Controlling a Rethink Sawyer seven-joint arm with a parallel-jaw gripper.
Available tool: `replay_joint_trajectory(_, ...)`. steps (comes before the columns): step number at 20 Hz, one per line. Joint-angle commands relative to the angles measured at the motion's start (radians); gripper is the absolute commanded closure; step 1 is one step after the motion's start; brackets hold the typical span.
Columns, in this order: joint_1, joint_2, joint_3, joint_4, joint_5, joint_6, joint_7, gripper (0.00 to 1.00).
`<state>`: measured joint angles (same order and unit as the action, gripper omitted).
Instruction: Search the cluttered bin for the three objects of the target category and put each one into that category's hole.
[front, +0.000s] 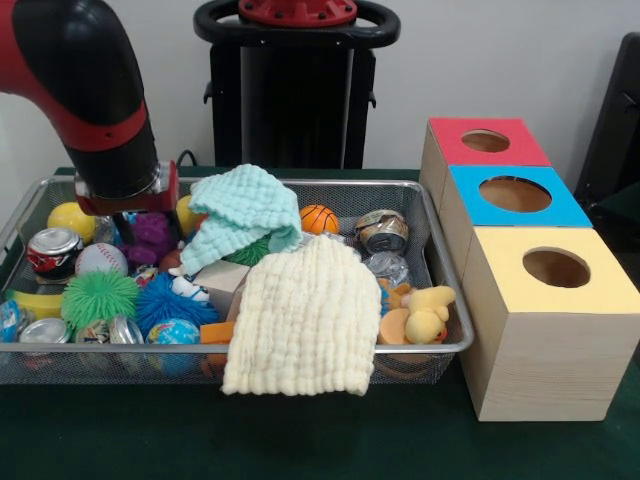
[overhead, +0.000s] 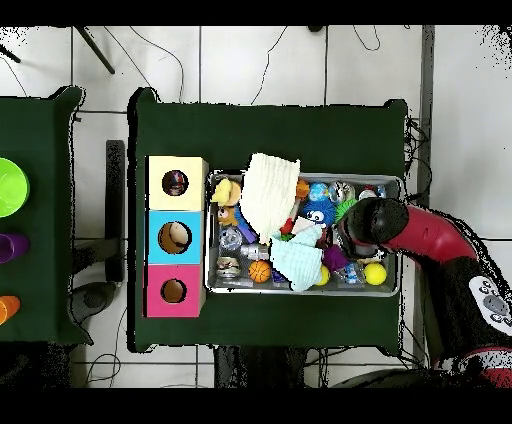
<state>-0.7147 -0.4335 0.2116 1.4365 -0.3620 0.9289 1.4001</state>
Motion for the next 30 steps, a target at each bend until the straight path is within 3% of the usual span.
replay_joint_trajectory(1, -0.023, 0.097, 0.092, -0.067, 0.005, -0.04, -0.057, 0.0)
replay_joint_trajectory(5, 0.002, 0.112, 0.085, -0.112, -0.002, -0.019, -0.045, 0.0)
replay_joint_trajectory(30, -0.01, 0.106, 0.083, -0.081, 0.005, -0.069, -0.029, 0.0)
